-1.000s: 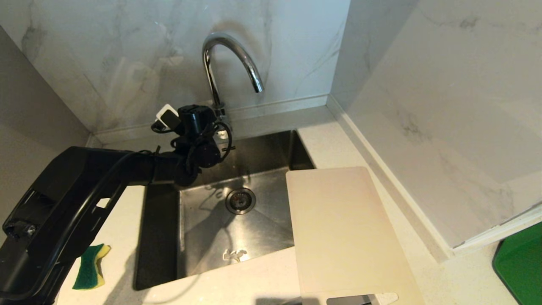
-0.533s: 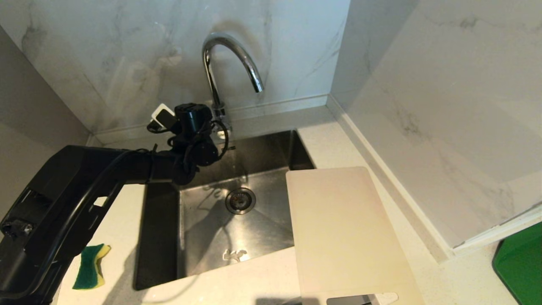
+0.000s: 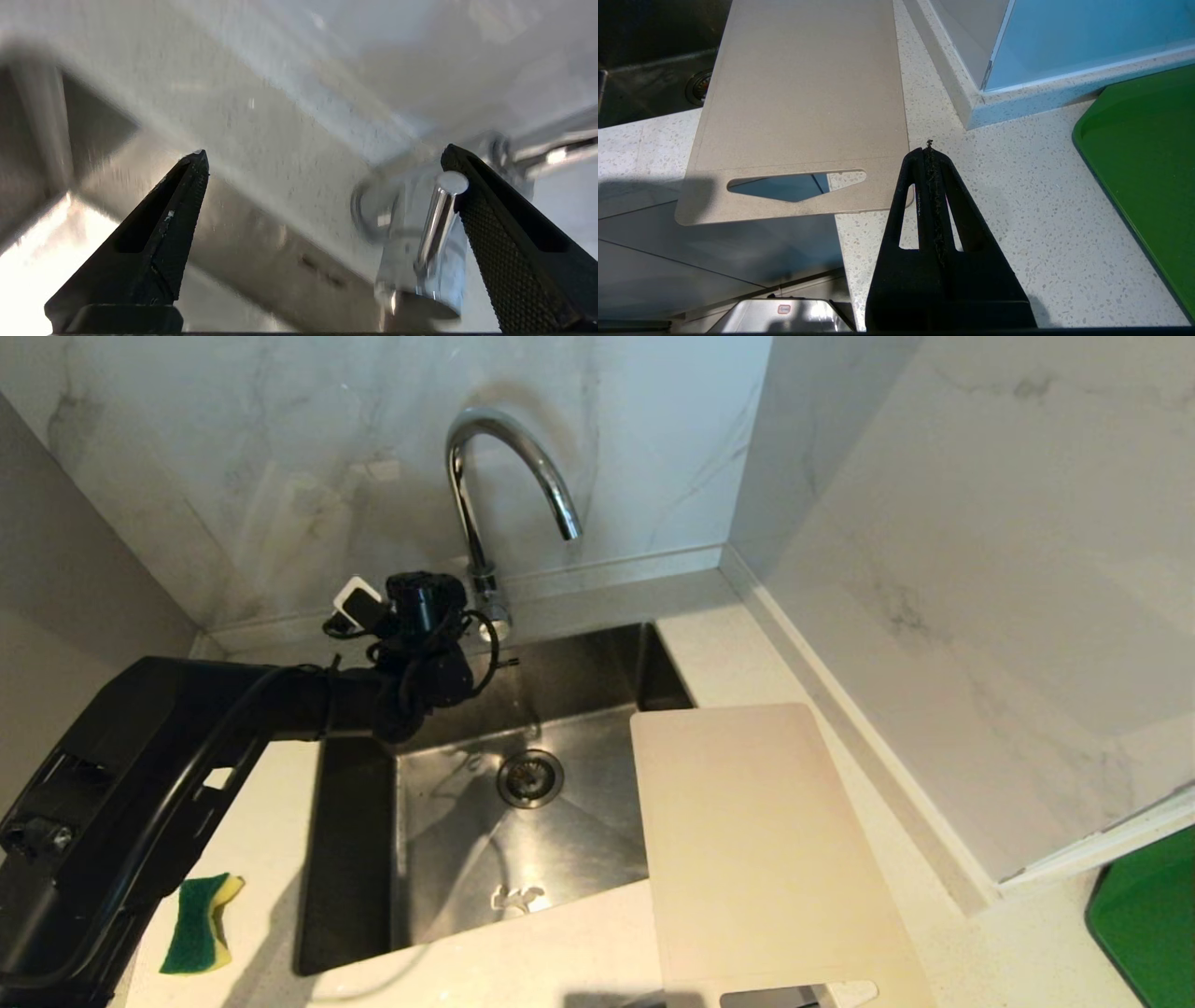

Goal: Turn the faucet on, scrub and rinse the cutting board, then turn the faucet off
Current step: Turn on the tap

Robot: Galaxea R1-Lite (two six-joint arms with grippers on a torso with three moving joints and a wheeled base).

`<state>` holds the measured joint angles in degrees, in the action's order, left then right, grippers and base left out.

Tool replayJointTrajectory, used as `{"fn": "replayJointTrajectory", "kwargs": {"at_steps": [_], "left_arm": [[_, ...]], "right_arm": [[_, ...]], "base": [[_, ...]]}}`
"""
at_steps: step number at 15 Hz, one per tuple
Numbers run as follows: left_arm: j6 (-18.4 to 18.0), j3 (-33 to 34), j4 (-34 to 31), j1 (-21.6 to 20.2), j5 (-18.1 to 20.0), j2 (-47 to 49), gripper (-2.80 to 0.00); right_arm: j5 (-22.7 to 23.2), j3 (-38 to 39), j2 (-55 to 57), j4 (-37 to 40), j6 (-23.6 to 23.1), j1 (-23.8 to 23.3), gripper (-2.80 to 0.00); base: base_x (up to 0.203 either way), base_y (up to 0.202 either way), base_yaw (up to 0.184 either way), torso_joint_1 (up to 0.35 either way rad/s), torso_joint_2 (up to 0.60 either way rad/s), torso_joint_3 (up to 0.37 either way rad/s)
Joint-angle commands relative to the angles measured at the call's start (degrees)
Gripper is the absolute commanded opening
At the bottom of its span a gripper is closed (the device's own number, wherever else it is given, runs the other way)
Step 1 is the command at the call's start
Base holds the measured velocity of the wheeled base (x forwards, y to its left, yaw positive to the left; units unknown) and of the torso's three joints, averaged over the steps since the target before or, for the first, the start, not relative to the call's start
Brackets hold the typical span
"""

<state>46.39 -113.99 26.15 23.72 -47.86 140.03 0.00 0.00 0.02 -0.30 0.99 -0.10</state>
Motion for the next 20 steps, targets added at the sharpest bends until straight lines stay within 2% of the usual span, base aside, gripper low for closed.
{"fn": "replayJointTrajectory", "kwargs": {"at_steps": [1, 5, 10, 13, 20], "left_arm": [[5.0, 0.1, -5.2, 0.0, 0.8, -1.3, 0.00], [11.3, 0.3, -10.4, 1.3, 1.9, -4.0, 0.00], [16.0, 0.3, -13.6, 1.6, 4.0, -4.3, 0.00], [20.5, 0.3, -17.7, 1.3, 7.5, -4.1, 0.00], [20.8, 0.3, -17.6, 1.2, 9.8, -3.9, 0.00]], "right_arm": [[0.0, 0.0, 0.0, 0.0, 0.0, 0.0, -2.80], [0.0, 0.0, 0.0, 0.0, 0.0, 0.0, -2.80], [0.0, 0.0, 0.0, 0.0, 0.0, 0.0, -2.80], [0.0, 0.0, 0.0, 0.0, 0.0, 0.0, -2.80], [0.0, 0.1, 0.0, 0.0, 0.0, 0.0, -2.80]], "base": [[0.000, 0.000, 0.000, 0.000, 0.00, 0.000], [0.000, 0.000, 0.000, 0.000, 0.00, 0.000], [0.000, 0.000, 0.000, 0.000, 0.00, 0.000], [0.000, 0.000, 0.000, 0.000, 0.00, 0.000], [0.000, 0.000, 0.000, 0.000, 0.00, 0.000]]}}
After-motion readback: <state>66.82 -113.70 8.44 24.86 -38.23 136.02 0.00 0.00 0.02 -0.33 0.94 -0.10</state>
